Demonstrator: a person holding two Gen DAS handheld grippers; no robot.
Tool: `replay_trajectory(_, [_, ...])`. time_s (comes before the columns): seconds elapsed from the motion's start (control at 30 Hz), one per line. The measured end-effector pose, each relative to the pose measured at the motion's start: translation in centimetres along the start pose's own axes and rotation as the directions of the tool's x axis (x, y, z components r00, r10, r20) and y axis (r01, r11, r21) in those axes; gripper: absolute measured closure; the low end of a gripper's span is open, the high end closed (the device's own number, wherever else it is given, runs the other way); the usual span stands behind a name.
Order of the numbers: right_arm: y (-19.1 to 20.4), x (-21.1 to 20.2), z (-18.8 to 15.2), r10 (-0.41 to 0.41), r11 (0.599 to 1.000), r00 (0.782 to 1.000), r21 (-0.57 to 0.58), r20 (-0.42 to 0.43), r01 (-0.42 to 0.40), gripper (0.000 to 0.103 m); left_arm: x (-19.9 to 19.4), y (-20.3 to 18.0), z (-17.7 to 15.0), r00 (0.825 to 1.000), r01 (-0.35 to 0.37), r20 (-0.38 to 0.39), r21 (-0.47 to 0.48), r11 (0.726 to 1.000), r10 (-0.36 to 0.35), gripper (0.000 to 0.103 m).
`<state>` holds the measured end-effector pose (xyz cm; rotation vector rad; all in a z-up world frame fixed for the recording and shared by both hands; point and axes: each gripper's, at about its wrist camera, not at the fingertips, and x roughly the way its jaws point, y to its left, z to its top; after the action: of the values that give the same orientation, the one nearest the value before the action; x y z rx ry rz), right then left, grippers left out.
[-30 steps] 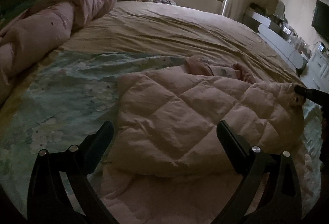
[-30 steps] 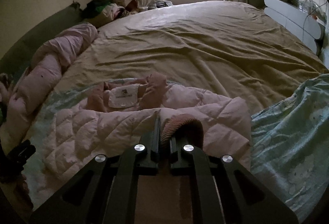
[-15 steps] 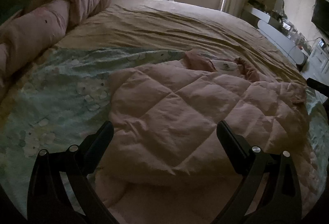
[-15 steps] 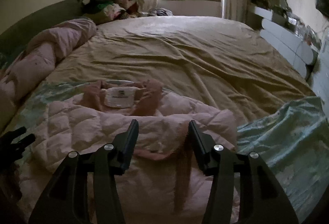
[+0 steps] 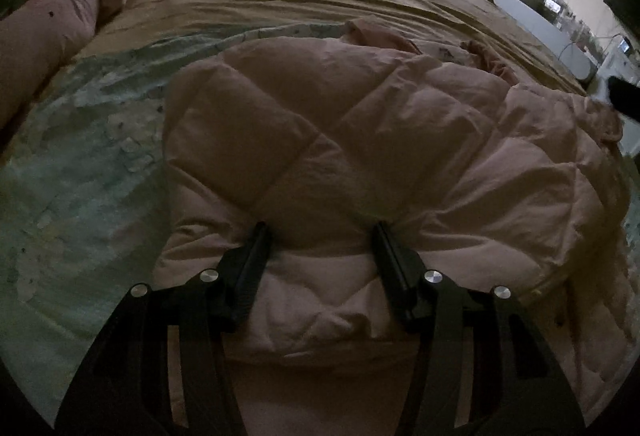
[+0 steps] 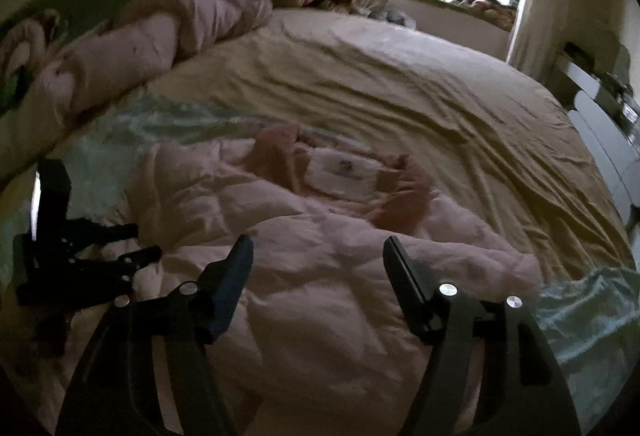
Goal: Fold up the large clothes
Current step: 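Grasp the jacket's bottom edge with the left tool, then fold the jacket in half with the left tool toward the collar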
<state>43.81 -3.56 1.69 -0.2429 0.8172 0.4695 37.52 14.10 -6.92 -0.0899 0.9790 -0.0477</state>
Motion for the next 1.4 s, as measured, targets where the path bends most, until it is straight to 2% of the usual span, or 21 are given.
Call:
replay_trajectory(0.1, [1.6, 3.8, 0.3, 0.02, 1.0, 0.994, -0.016, -0.111, -0.022, 0.037, 0.0, 0.2, -0.1, 1.0, 0.01, 0.004, -0.002, 1.0, -0.01, 0.058])
replay_trajectory(0.2, [2.3, 8.6, -1.3, -0.022, 0.999, 0.954, -0.04, -0.298, 0.01, 0.032, 0.0, 0.2, -0.1, 1.0, 0.013, 0.004, -0.004, 1.0, -0.013, 0.058])
replay_trajectory(0.23, [2.4, 9.9, -1.9, -0.024, 0.999, 0.945, -0.045, -0.327, 0.01, 0.032, 0.2, 0.1, -0.2, 1.0, 0.011, 0.0, 0.001, 1.0, -0.011, 0.058])
replay_trajectory(0.37, [2.5, 11.3, -3.0, -0.035, 0.999, 0.953, 0.009, -0.3, 0.04, 0.032, 0.4, -0.1, -0.3, 1.0, 0.001, 0.005, 0.007, 1.0, -0.001, 0.058])
replay_trajectory(0.6, [2.1, 8.3, -3.1, -0.013, 0.999, 0.975, 0.045, -0.221, 0.024, 0.031, -0.5, 0.2, -0.2, 1.0, 0.018, 0.011, -0.016, 1.0, -0.017, 0.059])
replay_trajectory(0.67, [1.4, 6.5, -3.3, 0.008, 0.997, 0.983, 0.072, -0.183, 0.006, 0.017, -1.0, 0.2, -0.2, 1.0, 0.02, 0.014, -0.02, 1.0, -0.019, 0.059])
replay_trajectory(0.7, [1.2, 5.8, -3.4, 0.006, 0.997, 0.985, 0.081, -0.17, 0.008, 0.014, -1.2, 0.1, -0.3, 1.0, 0.014, 0.016, -0.014, 1.0, -0.014, 0.059])
replay_trajectory(0.93, [-0.3, 1.9, -3.8, 0.037, 0.991, 0.994, 0.135, -0.1, -0.024, 0.005, -2.7, -0.4, -0.6, 1.0, -0.001, 0.025, -0.002, 1.0, 0.001, 0.057])
replay_trajectory(1.27, [-1.2, -2.2, -4.8, 0.052, 0.98, 0.998, 0.194, -0.035, -0.045, 0.004, -5.9, -1.0, -1.1, 0.998, 0.007, 0.056, -0.012, 1.0, -0.006, 0.028])
replay_trajectory(1.4, [-1.5, -3.6, -5.2, 0.035, 0.978, 0.999, 0.207, -0.013, -0.032, 0.004, -7.5, -1.5, -1.3, 0.997, 0.001, 0.078, -0.003, 1.0, -0.001, 0.015])
